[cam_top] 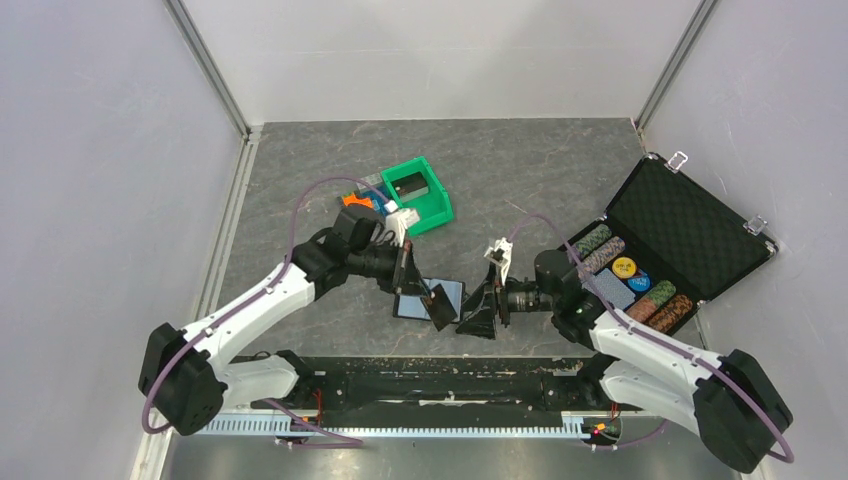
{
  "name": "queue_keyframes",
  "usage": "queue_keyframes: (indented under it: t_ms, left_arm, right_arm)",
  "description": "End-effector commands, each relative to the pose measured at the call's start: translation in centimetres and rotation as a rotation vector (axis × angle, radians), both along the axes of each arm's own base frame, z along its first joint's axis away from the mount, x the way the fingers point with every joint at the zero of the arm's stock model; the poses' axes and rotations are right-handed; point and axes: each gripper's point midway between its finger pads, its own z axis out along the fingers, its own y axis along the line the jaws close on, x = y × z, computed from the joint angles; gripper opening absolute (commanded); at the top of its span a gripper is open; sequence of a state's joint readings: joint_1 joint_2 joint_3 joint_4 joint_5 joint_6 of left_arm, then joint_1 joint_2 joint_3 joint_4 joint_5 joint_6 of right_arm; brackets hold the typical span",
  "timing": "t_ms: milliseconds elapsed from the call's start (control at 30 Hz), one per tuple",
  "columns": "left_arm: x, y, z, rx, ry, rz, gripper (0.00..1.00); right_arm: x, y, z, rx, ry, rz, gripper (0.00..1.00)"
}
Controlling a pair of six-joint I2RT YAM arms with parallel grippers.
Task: Take the credit cards out of the card holder
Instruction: Place the credit card in the storage box.
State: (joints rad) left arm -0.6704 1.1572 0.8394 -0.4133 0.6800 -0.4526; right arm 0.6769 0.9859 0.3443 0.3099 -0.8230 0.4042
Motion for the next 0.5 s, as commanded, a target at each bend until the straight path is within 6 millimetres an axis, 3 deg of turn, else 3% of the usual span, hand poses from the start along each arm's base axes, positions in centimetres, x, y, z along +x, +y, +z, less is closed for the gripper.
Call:
queue_keyframes:
  t_ms: [0,100,300,467]
  left_arm:
    - [5.0,0.4,2.2,-0.036,-0.018,0.233,0.02]
    - [8.7,2.0,2.8,-0.061,-0.047,0.439,0.02]
    - [16.1,7.8,3.3,-0.088,-0.145,0.905,0.02]
    - [20.6,11.3,5.0,-0.196,-0.229,1.224,0.02]
  right_arm:
    - [1.9,-0.2,2.3,0.022,-0.088,-0.075,0.88]
    - [2.7,-0.7,2.4,0.012,-0.112,-0.135,0.98]
    - [4.1,-1.7,2.3,-0.017,-0.133,-0.25,0.98]
    - [4.0,-1.8,1.8,-0.044,-0.126,-0.238,0.98]
